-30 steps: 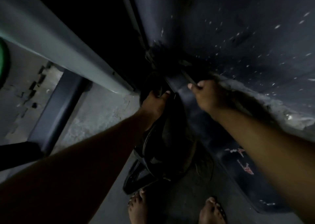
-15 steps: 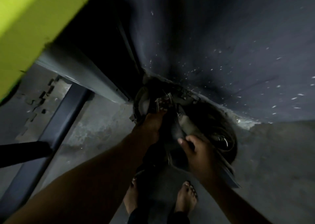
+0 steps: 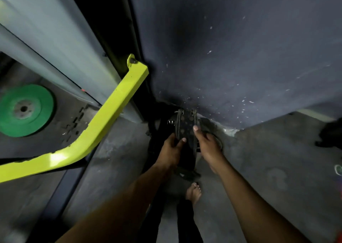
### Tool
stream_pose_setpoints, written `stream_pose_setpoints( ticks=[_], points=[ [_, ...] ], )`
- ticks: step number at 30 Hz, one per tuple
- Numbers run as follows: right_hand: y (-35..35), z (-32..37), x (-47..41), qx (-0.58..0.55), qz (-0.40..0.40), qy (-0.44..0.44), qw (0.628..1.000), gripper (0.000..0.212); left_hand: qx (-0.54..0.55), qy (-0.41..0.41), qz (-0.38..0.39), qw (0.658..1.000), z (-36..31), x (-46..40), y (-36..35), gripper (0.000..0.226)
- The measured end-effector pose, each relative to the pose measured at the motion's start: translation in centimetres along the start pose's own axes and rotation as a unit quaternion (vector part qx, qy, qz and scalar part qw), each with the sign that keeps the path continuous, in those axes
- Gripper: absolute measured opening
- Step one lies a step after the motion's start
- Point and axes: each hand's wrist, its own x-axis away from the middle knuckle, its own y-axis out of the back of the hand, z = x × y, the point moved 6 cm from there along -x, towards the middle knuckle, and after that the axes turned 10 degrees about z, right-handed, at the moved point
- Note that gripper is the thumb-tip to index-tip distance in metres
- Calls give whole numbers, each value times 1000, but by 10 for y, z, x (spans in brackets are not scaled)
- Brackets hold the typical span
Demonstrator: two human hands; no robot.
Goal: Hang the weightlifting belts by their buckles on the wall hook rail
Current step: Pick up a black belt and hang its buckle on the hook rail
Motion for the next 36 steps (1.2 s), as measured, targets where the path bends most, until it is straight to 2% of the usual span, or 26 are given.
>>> stream_pose_setpoints(
  ticks=[4,7,13,16,18,22,25,29,33,36],
  points=[
    [16,31,65,-144,-19,26,989,40,-122,-50,49,990,-18,67,-19,35],
    [29,49,113,-181,-32,54,981,34,-179,-98,63,977,-34,118,-31,36],
    [39,96,198,-119,-26,184,975,29,-111,-154,76,979,-75,202,-62,24],
    [47,130,244,-49,-24,273,961,15,-94,-170,60,979,-102,238,-85,25],
    [55,145,273,-8,-26,317,948,13,-85,-207,62,973,-123,262,-103,25],
    [81,166,326,19,-55,389,919,21,-71,-296,48,951,-165,312,-134,27],
    [94,182,363,28,-66,413,908,17,-83,-366,37,926,-199,342,-149,30],
    [98,204,407,65,-85,458,882,10,-107,-415,16,903,-249,377,-160,21],
    [107,233,440,67,-154,489,856,23,-175,-443,8,879,-296,405,-167,17],
    [120,263,466,101,-214,511,826,30,-228,-478,-12,848,-338,429,-173,21]
  ],
)
